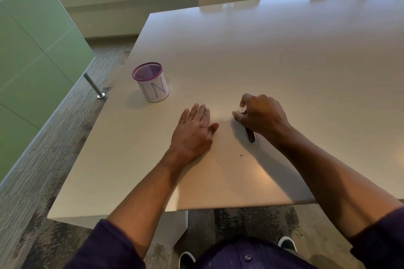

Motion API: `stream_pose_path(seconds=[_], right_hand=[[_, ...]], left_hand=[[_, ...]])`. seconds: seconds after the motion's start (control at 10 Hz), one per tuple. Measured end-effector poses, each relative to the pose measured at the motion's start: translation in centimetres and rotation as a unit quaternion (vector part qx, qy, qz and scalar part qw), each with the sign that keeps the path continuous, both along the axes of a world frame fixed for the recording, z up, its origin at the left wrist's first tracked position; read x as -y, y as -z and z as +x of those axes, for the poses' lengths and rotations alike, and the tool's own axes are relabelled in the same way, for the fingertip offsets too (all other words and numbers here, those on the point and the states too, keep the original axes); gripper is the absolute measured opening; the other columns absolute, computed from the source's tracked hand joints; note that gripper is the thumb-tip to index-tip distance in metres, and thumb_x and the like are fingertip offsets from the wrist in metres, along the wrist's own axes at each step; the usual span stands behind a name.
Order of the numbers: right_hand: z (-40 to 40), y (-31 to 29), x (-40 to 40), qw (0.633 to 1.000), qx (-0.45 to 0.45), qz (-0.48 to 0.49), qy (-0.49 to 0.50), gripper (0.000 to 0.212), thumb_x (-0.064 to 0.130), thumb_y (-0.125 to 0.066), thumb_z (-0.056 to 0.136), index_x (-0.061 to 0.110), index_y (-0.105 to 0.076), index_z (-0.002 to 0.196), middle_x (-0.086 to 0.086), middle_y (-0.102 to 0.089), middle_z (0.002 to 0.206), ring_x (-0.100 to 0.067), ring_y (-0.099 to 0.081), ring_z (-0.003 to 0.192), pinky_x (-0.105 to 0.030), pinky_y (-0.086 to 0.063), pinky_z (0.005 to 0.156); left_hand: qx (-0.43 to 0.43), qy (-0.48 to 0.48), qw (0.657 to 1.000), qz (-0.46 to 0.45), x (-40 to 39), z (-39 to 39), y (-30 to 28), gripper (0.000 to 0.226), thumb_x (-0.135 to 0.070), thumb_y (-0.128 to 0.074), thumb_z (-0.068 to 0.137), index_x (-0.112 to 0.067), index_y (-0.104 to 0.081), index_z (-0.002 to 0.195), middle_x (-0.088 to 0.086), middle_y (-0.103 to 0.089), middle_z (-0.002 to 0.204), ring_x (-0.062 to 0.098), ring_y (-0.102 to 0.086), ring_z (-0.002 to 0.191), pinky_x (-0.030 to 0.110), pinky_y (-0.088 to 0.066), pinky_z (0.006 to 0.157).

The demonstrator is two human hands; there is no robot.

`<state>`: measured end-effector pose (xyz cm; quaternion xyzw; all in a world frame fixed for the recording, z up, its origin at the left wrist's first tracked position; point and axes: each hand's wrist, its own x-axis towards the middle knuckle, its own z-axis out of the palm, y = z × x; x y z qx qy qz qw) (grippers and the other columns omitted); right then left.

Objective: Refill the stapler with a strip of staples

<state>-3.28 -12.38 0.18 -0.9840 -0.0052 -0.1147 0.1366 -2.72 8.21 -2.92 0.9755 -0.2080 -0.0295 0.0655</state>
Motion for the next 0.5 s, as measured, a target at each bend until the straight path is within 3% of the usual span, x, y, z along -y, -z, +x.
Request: stream_pose_path(seconds=[0.3,0.4,0.5], right_hand=[[0.5,0.9,0.8,1.000,-0.009,-0.025,0.015,0.049,0.059,-0.053,0.093,0.015,-0.058,0.114,-0.007,-0.074,0.089,-0.027,-0.069,0.075,-0.037,-0.059,0.071],[0.6,1.0,0.7,0.999,-0.015,-0.040,0.026,0.057,0.066,-0.050,0.091,0.015,-0.057,0.115,-0.007,-0.074,0.089,-0.028,-0.069,0.077,-0.037,-0.057,0.072],[0.6,0.9,0.6,0.992,-0.011,-0.090,0.082,0.079,0.083,-0.040,0.085,0.013,-0.057,0.117,-0.010,-0.070,0.098,-0.029,-0.067,0.088,-0.038,-0.054,0.075]], left_hand=[[-0.015,-0.043,0.999,0.000,1.4,1.6,-0.2,0.065,-0.048,-0.015,0.108,-0.014,-0.006,0.162,0.002,-0.001,0.172,0.015,0.005,0.158,0.035,0.003,0.127],[-0.043,-0.035,0.998,-0.019,1.3,1.6,-0.4,0.065,-0.048,-0.016,0.108,-0.014,-0.006,0.162,0.003,-0.002,0.172,0.015,0.006,0.158,0.035,0.004,0.127],[-0.059,-0.045,0.996,-0.051,1.3,2.4,-1.9,0.066,-0.048,-0.016,0.108,-0.010,-0.010,0.162,0.007,-0.005,0.172,0.016,0.006,0.158,0.037,0.006,0.127]])
